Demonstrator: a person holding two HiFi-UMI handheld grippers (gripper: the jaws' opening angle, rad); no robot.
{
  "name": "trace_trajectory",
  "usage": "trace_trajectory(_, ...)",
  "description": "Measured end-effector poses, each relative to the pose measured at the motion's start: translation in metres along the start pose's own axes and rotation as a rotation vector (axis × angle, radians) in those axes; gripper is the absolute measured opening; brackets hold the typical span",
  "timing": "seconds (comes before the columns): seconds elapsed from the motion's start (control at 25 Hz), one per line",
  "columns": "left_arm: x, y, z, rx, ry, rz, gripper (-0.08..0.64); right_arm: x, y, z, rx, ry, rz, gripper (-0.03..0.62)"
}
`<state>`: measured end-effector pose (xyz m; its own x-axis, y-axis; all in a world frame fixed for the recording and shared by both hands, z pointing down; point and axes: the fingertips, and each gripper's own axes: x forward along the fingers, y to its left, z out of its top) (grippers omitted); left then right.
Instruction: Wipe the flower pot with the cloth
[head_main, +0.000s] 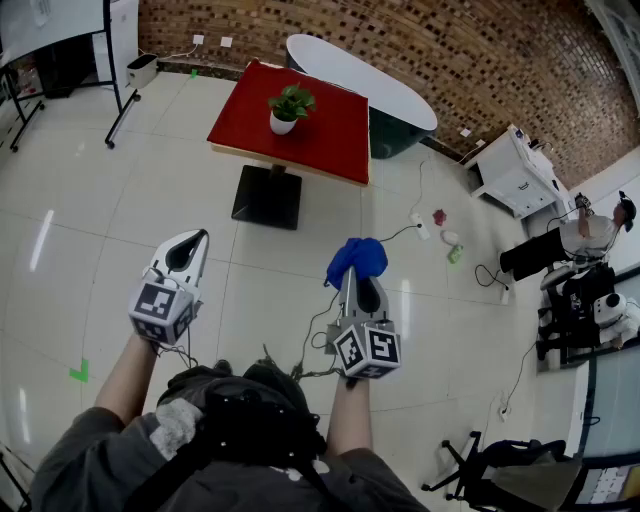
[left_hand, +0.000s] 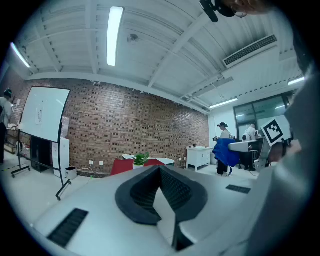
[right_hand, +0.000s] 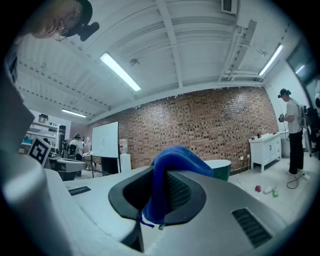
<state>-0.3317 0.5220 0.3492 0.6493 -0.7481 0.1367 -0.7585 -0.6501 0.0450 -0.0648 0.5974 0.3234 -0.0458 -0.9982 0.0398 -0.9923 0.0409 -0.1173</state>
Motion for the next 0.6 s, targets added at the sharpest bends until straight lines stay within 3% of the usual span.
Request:
trace_trajectory(0.24, 0.007, 0.019, 0.014, 0.018, -0.048, -0.004, 0.009, 0.013, 0.007, 0.007, -0.018, -0.012, -0.006, 0.063)
trace_trajectory(0.6, 0.049, 0.025, 0.012, 0.041, -0.041, 0.005, 0.009, 0.071, -0.001, -0.01, -0.019, 0.006, 0.055, 0.063)
